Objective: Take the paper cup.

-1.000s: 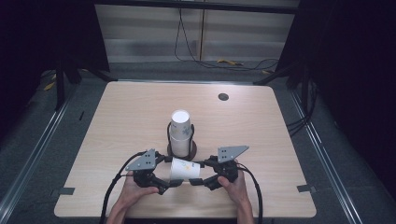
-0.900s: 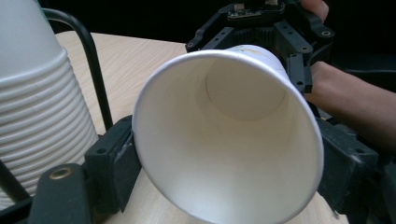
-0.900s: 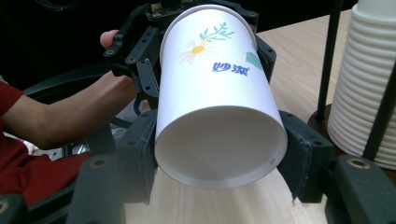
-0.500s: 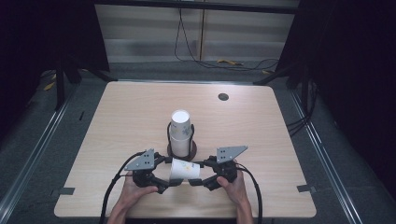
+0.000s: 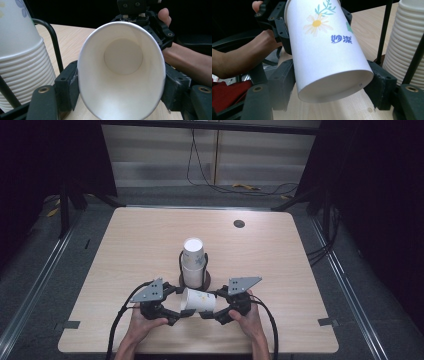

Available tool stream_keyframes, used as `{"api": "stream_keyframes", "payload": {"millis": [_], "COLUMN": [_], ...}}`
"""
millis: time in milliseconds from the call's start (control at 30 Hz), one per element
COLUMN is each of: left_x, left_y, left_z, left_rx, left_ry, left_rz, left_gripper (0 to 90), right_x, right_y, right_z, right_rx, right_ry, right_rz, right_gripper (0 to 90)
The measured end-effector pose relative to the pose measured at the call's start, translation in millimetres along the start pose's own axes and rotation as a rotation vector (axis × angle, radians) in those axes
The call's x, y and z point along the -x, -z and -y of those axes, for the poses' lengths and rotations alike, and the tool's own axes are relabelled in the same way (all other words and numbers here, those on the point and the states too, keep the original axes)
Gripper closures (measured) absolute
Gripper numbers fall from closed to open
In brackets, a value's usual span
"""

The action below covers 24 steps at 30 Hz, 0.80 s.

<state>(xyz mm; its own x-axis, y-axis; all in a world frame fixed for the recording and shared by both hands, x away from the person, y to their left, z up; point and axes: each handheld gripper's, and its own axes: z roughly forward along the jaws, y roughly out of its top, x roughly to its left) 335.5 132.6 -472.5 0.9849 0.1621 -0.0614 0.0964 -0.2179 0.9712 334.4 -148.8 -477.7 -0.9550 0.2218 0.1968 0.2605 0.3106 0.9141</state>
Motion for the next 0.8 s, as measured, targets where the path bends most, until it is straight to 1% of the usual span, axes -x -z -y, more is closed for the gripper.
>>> {"api": "stream_keyframes", "payload": {"millis": [67,133,167,233,300,367,533,600,633,700,767,800], "left_x": [-0.1,0.4,0.7,1.1,1.0,0.6,0.9,0.7,0.4,0.0,-0.6,-1.0], "left_y": [0.2,0.4,0.0,0.6,0.9,1.4,2.7,3.2,3.7,5.1,6.6,7.6], "left_z": [0.1,-0.1,0.0,-0.3,-0.3,-0.1,0.3,0.4,0.4,0.4,0.7,0.8], "left_rx": [-0.005,-0.013,-0.009,-0.01,-0.012,-0.022,-0.051,-0.051,-0.05,-0.055,-0.056,-0.058], "left_ry": [-0.001,-0.007,-0.007,-0.006,-0.005,-0.006,-0.002,0.004,0.003,0.009,0.015,0.016], "left_rz": [0.001,-0.007,-0.005,-0.009,-0.013,-0.022,-0.051,-0.048,-0.053,-0.064,-0.074,-0.078], "left_gripper": [29.0,29.4,29.5,29.5,29.4,29.2,28.5,28.2,28.1,28.1,28.0,28.0], "right_x": [-0.8,-0.8,-0.8,-1.3,-1.8,-2.1,-3.2,-4.4,-4.7,-6.0,-6.0,-6.4], "right_y": [-1.2,-2.7,-3.0,-3.3,-2.8,-1.6,2.9,5.4,6.3,9.3,12.3,13.5], "right_z": [-0.1,0.4,0.4,0.4,0.3,0.0,1.4,2.4,2.8,3.9,4.9,5.5], "right_rx": [-0.008,-0.007,-0.007,-0.004,0.003,0.007,0.044,0.06,0.067,0.086,0.105,0.109], "right_ry": [-0.001,0.003,0.004,0.001,0.002,0.0,0.0,0.0,-0.002,0.002,-0.002,0.0], "right_rz": [0.007,0.018,0.022,0.036,0.046,0.067,0.104,0.124,0.127,0.158,0.17,0.183], "right_gripper": [29.6,28.1,26.9,23.0,21.0,16.8,13.3,13.2,13.1,13.0,12.8,12.9]}}
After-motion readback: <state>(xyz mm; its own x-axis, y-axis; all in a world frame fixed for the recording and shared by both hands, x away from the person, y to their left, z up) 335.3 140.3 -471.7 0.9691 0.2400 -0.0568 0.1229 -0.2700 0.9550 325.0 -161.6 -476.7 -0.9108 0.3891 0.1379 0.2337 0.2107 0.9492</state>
